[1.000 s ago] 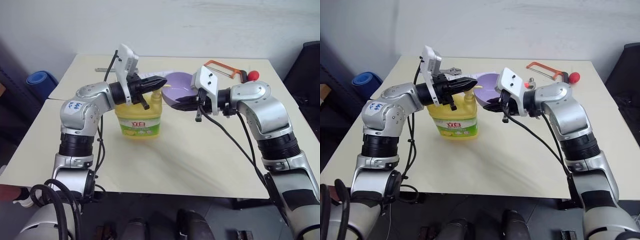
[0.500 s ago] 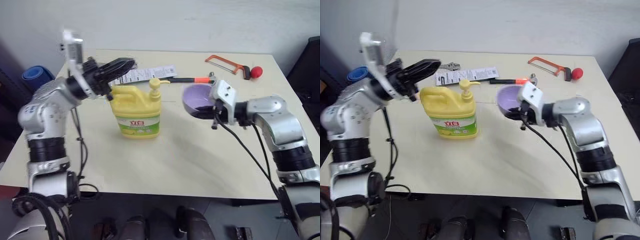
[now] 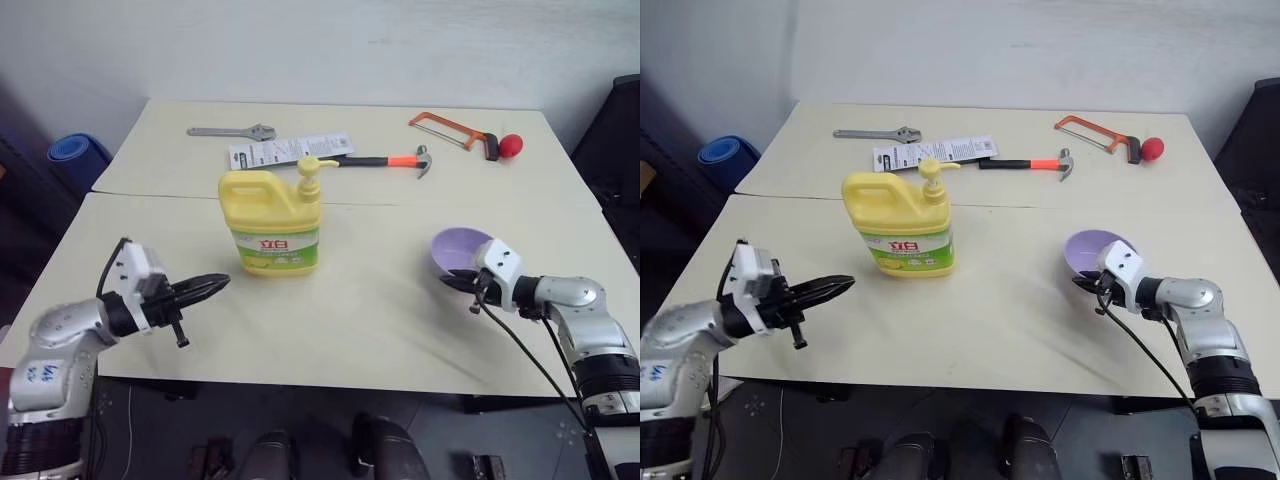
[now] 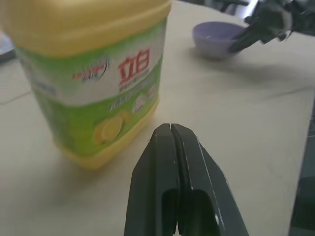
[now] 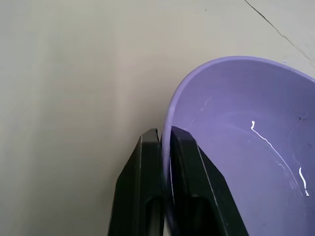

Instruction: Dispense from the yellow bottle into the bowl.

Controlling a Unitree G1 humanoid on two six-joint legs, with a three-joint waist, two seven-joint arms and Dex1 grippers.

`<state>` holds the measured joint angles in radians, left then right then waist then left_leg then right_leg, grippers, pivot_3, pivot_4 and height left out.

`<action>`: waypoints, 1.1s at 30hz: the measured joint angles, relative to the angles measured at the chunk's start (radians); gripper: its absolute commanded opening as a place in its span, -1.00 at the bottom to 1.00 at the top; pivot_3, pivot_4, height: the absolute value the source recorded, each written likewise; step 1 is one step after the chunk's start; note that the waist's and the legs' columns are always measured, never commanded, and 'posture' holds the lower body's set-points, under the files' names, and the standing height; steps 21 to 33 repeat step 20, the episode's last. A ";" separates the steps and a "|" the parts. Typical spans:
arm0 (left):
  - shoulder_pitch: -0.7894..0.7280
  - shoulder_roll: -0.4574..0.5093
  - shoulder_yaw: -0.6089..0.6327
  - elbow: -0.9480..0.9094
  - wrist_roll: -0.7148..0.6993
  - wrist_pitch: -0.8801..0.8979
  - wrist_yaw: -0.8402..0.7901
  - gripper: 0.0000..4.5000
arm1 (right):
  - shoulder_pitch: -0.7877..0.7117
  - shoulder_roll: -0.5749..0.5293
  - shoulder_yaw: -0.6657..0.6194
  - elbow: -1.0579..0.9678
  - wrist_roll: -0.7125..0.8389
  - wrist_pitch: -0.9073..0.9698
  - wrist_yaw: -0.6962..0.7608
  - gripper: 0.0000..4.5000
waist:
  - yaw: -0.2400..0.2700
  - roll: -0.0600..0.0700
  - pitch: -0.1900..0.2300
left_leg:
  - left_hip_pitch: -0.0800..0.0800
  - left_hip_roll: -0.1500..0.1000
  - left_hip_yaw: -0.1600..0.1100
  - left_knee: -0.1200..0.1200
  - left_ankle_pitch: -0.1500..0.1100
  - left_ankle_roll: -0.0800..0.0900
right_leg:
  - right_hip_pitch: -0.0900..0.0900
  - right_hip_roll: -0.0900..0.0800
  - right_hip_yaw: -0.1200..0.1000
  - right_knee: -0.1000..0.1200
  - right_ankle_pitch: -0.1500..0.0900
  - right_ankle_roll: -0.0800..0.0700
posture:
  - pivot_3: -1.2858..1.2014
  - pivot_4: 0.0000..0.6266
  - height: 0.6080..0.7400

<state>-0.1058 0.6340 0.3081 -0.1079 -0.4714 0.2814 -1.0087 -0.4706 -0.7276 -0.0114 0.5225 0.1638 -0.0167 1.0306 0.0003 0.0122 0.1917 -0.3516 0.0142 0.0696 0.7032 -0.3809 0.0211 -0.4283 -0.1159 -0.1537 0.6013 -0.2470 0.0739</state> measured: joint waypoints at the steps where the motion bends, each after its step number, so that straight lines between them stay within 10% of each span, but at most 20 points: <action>1: 0.001 -0.012 -0.006 0.006 0.009 -0.015 0.015 -0.72 | 0.005 0.002 -0.007 0.000 0.016 -0.001 0.007 -0.43 | 0.001 0.000 0.000 | 0.000 0.000 -0.001 0.000 0.000 0.000 | 0.000 0.000 0.001 0.000 0.000 0.000 | 0.03 -0.52 1.00; 10: 0.117 -0.026 -0.014 0.044 0.052 -0.149 0.029 0.47 | 0.188 0.069 -0.203 -0.212 0.227 -0.107 0.055 0.90 | 0.001 0.000 0.000 | 0.001 0.001 0.000 -0.002 0.000 0.000 | 0.000 0.000 0.001 -0.001 0.000 0.000 | 0.03 -0.52 1.00; 13: 0.179 -0.039 -0.015 0.045 0.070 -0.211 0.033 0.87 | 0.309 0.100 -0.214 -0.360 0.246 -0.147 0.047 1.00 | 0.002 0.000 0.000 | 0.001 0.001 0.000 -0.002 0.000 0.000 | 0.001 -0.001 0.003 -0.001 0.000 0.000 | 0.03 -0.52 1.00; 20: 0.269 -0.081 -0.077 0.121 0.285 -0.499 0.146 0.87 | 0.561 0.145 -0.184 -0.472 0.222 -0.310 0.094 1.00 | 0.017 0.000 -0.001 | 0.003 0.000 0.003 -0.003 -0.002 0.003 | 0.001 -0.002 0.005 -0.001 0.001 -0.001 | 0.03 -0.52 1.00; 33: 0.269 -0.081 -0.077 0.121 0.285 -0.499 0.146 0.87 | 0.561 0.145 -0.184 -0.472 0.222 -0.310 0.094 1.00 | 0.017 0.000 -0.001 | 0.003 0.000 0.003 -0.003 -0.002 0.003 | 0.001 -0.002 0.005 -0.001 0.001 -0.001 | 0.03 -0.52 1.00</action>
